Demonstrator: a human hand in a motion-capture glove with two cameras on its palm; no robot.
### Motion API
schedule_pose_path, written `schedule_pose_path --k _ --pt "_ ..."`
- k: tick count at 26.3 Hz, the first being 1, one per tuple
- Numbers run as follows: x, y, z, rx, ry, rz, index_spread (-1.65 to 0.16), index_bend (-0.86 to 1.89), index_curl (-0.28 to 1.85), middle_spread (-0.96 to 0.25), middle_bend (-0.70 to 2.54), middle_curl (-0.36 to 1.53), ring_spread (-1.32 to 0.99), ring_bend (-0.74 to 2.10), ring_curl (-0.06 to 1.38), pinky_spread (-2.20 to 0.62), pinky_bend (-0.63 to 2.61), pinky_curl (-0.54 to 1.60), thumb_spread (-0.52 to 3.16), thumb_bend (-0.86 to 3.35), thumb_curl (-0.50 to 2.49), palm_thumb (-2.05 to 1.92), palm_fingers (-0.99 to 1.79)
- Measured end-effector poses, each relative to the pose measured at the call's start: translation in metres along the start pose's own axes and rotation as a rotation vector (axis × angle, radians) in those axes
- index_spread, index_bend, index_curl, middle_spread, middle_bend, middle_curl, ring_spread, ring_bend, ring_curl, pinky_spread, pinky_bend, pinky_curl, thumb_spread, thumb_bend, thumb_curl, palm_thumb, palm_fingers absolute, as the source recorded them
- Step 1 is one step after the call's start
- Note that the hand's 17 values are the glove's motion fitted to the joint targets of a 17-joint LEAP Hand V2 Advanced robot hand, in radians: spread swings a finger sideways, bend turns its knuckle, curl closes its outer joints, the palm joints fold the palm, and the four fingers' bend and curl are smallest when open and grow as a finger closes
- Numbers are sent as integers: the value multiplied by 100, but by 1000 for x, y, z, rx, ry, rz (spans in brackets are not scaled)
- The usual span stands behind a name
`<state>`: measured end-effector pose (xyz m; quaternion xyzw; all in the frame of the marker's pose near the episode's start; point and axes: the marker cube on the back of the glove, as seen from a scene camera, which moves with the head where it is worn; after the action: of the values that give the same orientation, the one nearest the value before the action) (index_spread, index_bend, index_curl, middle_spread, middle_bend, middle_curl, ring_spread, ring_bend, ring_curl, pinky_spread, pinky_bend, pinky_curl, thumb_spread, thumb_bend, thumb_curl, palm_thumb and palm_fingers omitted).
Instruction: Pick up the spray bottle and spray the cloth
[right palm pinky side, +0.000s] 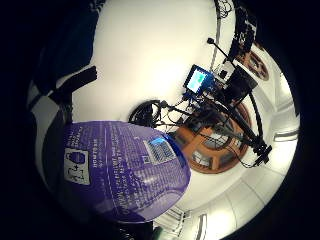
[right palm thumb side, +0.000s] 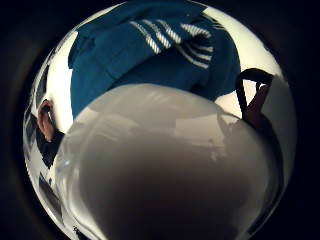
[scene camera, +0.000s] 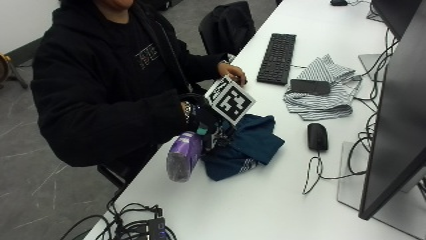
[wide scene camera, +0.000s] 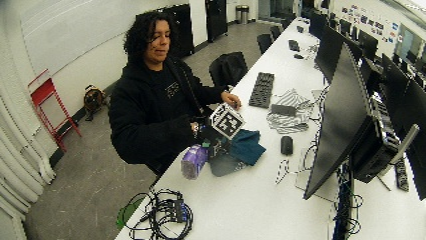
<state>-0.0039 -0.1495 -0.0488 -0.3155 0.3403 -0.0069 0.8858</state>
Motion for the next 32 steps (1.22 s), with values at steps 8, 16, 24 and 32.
schedule_pose_path --k 8,16,24,32 --pt "-2 -3 -2 15 -19 -13 -29 36 54 -24 55 49 -25 56 45 -31 39 38 19 -4 76 91 136" --pt "16 25 -88 383 -152 -92 -30 35 55 -24 55 49 -25 55 45 -31 39 37 19 -4 77 91 135" --pt "2 22 -178 730 -455 -267 -30 35 55 -24 55 49 -25 56 45 -31 38 37 19 -4 78 91 136" --pt "-63 -23 -232 974 -884 -500 -30 35 55 -24 55 49 -25 56 45 -31 38 37 20 -4 78 91 136"
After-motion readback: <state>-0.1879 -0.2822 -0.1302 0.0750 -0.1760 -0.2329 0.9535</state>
